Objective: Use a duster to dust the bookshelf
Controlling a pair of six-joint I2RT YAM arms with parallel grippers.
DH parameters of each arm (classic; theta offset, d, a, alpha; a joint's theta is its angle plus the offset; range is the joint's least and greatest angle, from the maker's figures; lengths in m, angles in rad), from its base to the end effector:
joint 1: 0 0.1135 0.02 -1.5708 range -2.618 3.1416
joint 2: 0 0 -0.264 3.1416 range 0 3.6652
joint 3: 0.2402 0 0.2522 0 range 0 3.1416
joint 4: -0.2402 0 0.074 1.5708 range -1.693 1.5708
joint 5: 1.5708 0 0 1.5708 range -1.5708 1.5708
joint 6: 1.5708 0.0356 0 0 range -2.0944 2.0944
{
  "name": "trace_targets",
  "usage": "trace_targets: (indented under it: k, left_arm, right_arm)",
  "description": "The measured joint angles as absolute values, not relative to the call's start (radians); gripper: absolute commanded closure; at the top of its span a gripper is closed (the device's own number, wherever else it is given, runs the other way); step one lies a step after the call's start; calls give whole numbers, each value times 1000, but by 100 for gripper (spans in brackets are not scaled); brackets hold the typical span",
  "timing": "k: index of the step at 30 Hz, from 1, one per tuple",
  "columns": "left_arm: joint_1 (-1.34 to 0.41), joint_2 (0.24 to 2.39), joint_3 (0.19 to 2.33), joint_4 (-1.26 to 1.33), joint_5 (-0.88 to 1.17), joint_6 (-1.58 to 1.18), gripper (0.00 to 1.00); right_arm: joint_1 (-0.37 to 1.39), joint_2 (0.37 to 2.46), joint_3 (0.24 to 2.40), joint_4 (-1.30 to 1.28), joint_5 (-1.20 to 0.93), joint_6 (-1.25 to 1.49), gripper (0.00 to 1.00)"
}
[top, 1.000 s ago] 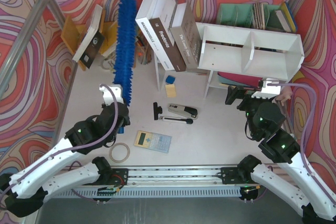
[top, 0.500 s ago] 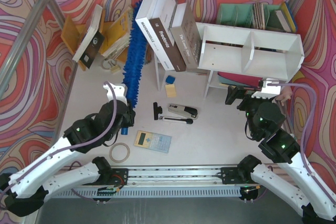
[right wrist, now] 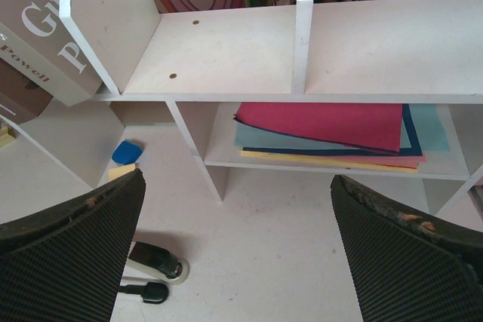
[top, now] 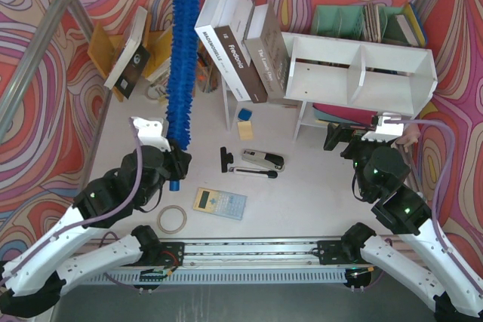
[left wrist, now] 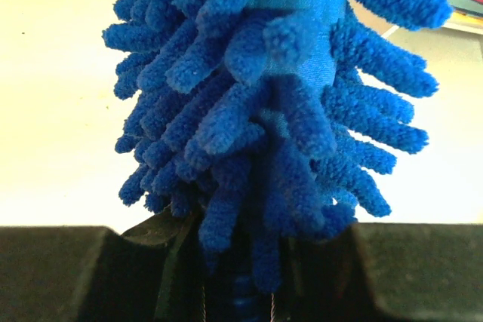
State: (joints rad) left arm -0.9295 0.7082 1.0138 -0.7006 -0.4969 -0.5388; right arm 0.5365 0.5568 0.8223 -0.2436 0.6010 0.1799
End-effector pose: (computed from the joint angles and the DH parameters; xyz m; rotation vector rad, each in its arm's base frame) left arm 0.0927 -0.0958 0.3756 0.0542 1.9469 -0.4958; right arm 0.1133 0.0440 0.3775 0.1990 1.5408 0.1009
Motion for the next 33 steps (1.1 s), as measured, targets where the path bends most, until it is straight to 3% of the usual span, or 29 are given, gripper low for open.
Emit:
trace_targets:
  k: [21, 33]
  left_arm:
    - [-929, 818, 949, -636, -400, -599, 100]
    - [-929, 793, 1044, -648, -488, -552, 100]
  right_arm:
    - [537, 557, 822, -244, 601, 180, 1]
    - [537, 557, 822, -243, 601, 180, 1]
